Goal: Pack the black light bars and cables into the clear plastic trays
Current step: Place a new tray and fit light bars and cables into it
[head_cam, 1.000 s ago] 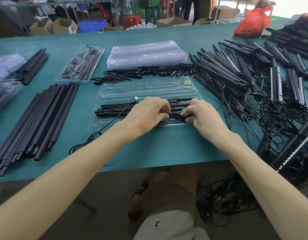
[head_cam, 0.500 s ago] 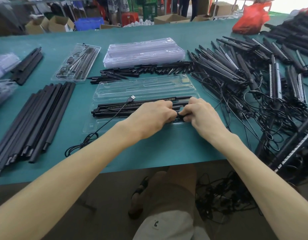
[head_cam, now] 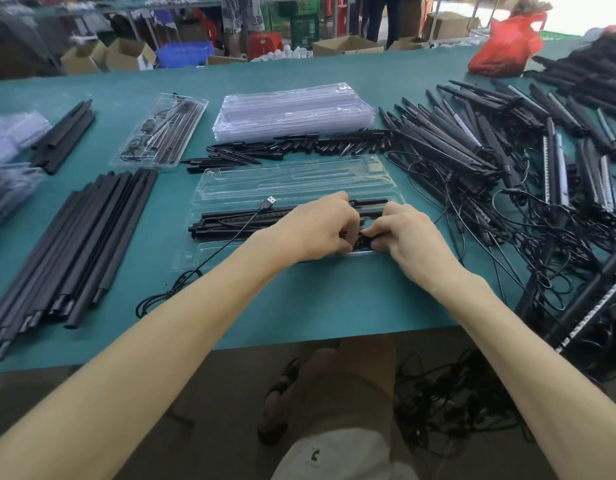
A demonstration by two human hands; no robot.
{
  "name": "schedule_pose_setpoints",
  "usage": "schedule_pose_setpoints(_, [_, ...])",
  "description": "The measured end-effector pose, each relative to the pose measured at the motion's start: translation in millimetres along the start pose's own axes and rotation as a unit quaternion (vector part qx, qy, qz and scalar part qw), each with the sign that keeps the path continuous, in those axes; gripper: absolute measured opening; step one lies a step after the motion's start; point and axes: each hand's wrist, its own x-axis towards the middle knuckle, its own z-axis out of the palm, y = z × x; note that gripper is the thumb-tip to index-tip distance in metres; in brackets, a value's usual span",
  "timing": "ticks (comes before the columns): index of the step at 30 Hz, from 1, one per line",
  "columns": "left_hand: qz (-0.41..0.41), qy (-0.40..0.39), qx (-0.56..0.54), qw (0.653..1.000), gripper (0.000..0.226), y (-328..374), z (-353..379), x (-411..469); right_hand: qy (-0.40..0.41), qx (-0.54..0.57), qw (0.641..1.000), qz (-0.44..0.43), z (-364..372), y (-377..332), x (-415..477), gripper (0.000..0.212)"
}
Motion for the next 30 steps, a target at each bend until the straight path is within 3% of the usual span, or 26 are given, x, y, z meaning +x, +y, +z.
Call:
schedule_pose_setpoints(4, [-0.043, 0.011, -0.085, 0.995, 0.038, -5.6, 1.7, 6.6, -0.005, 0.01, 1.0, 0.015, -2.2, 0.0, 1.8, 0.018])
schedule_pose_setpoints(8, [-0.042, 0.013, -0.166, 0.985, 0.035, -11.1, 2.9, 4.1, -0.015, 0.006, 1.0, -0.003, -5.1, -1.9, 1.2, 0.012])
schedule_pose_setpoints(11, [-0.042, 0.02, -0.184, 0.982, 0.033, -11.9, 4.6, 2.2, -0.022, 0.004, 1.0, -0.001, -5.9, -3.1, 1.8, 0.02])
schedule_pose_setpoints(17, [-0.037, 0.056, -0.168, 0.984, 0.029, -11.6, 12.8, -0.5, 0.048, -0.038, 0.997, 0.042, 7.7, -15.0, -1.8, 0.052])
schedule_pose_setpoints(25, [-0.037, 0.116, -0.17, 0.978, 0.021, -16.7, 23.2, -16.7, 0.064, -0.05, 0.995, 0.053, 12.4, -17.4, -1.1, 0.03])
schedule_pose_setpoints(30, [-0.129, 0.202, -0.08, 0.968, 0.012, -44.4, 2.8, -35.6, 0.08, -0.035, 0.995, 0.052, 14.5, -16.0, -3.8, 0.031])
